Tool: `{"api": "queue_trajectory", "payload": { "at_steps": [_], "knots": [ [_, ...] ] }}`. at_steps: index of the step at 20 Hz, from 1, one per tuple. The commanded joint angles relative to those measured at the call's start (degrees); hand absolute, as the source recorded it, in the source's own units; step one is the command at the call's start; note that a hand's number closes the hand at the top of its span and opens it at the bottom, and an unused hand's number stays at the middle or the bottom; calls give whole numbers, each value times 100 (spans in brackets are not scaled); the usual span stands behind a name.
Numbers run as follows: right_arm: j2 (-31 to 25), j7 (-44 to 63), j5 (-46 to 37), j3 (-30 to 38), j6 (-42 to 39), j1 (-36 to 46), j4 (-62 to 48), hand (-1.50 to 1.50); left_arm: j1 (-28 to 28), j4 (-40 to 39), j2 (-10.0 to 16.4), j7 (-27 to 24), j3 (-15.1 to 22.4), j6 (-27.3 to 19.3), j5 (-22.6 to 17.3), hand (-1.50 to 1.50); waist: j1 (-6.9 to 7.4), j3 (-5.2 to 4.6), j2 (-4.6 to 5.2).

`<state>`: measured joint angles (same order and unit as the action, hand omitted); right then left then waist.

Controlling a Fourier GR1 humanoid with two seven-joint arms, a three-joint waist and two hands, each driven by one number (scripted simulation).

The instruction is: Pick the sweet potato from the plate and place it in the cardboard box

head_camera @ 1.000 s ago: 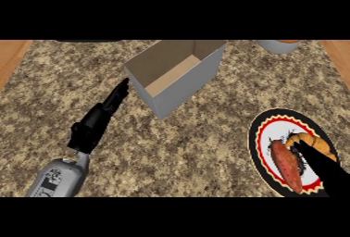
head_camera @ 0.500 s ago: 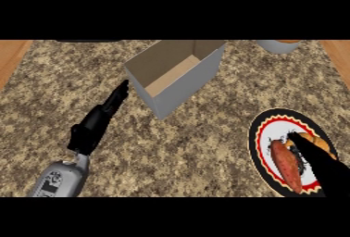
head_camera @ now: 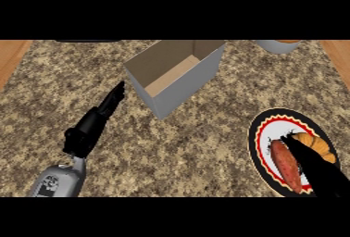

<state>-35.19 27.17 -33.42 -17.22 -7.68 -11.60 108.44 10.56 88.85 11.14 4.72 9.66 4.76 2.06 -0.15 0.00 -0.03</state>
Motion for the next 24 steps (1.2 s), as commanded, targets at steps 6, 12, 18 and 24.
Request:
{"api": "queue_trajectory", "payload": {
  "at_steps": [6,12,18,24],
  "knots": [
    [554,-154,-359,151,-556,236,-687,-150,170,77,-232,260,-134,136,184,0,7,0,1],
    [684,-650,-609,525,-677,269,-1019,-150,-38,-281,-470,-299,-94,102,526,0,1,0,1],
    [1059,-664,-1286,413,-419,272,-1396,-150,-113,499,-310,384,-361,492,193,0,18,1,-3],
    [1333,-855,-1571,396,-316,71,-1502,150,-184,271,-483,113,-287,448,440,0,7,0,-2]
  ]
}}
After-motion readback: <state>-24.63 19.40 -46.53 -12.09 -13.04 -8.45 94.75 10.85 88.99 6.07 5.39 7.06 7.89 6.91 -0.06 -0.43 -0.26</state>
